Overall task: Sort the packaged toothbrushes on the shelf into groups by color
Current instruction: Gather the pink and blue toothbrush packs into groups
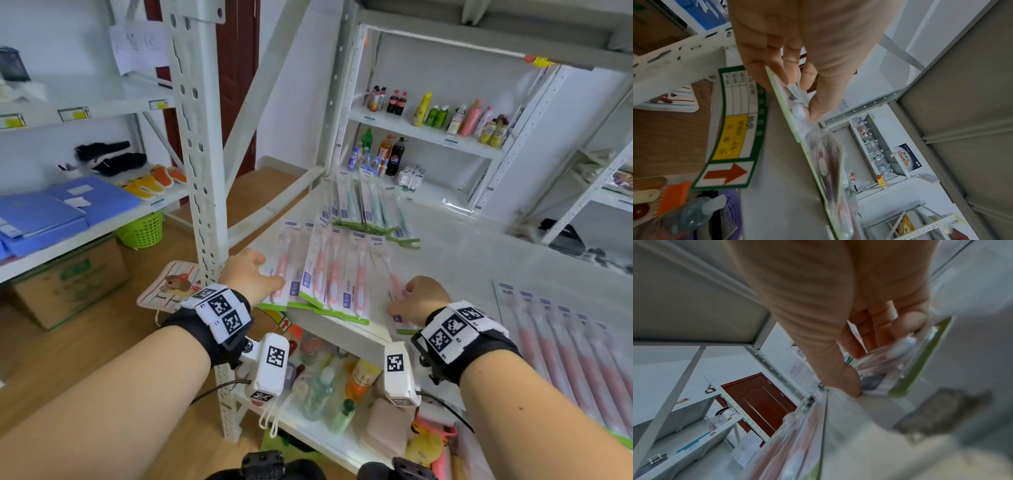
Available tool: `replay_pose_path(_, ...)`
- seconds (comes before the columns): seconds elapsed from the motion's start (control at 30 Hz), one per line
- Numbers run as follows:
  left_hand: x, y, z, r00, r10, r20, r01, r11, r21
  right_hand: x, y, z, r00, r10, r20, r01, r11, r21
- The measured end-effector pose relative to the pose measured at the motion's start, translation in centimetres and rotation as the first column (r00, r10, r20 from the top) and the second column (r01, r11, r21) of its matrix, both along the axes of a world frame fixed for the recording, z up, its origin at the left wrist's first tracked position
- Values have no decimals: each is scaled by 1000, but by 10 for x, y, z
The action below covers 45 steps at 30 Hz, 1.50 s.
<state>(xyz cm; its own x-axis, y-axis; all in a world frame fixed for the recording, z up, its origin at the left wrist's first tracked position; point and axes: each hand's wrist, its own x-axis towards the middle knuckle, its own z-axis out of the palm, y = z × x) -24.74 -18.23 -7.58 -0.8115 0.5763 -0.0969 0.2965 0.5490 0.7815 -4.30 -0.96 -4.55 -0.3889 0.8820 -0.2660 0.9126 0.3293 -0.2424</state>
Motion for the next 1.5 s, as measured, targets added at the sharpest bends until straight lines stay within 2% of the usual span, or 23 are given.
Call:
replay_pose_path(0.27,5,-4,6,997,-69,-27,70,997,39,7,3,7,999,-34,40,37,998,-58)
replay_pose_path(0.4,6,-5,8,993,-108,-51,109,993,33,15,1,9,999,-41,8,41,996,-74)
replay_pose_path(0.53,4,-3,12,997,-18,-72,23,998,66,26,0,12,1000,15,-26,-17,996,-83)
replay_pose_path(0.67,11,5,24,989,137,-56,-121,968,221,40,-1,20,994,26,-103,-32,998,-60)
replay_pose_path(0.77,29,19,34,991,101,85,-125,922,367,55,0,27,977,12,-212,-29,996,-81)
replay_pose_path(0.83,47,32,38,989,44,144,-101,905,414,69,4,28,946,-6,-324,-27,995,-96)
replay_pose_path(0.93,82,54,41,975,-71,211,-28,901,433,96,10,26,877,-86,-473,31,992,-122)
replay_pose_path(1.03,121,81,40,936,-168,309,16,898,441,129,20,23,767,-250,-591,155,966,-206)
replay_pose_path(1.13,162,106,36,869,-255,424,40,890,455,171,34,19,623,-386,-680,224,921,-318)
replay_pose_path(1.23,200,123,29,813,-326,483,85,887,454,218,48,15,412,-460,-787,296,884,-362)
replay_pose_path(1.33,229,137,21,793,-353,497,120,890,441,260,57,9,294,-484,-824,308,864,-397)
replay_pose_path(1.43,249,147,15,779,-366,509,155,899,408,293,61,4,259,-518,-815,298,846,-443)
replay_pose_path(1.5,258,151,14,777,-369,510,179,906,383,311,64,0,156,-575,-803,280,806,-522)
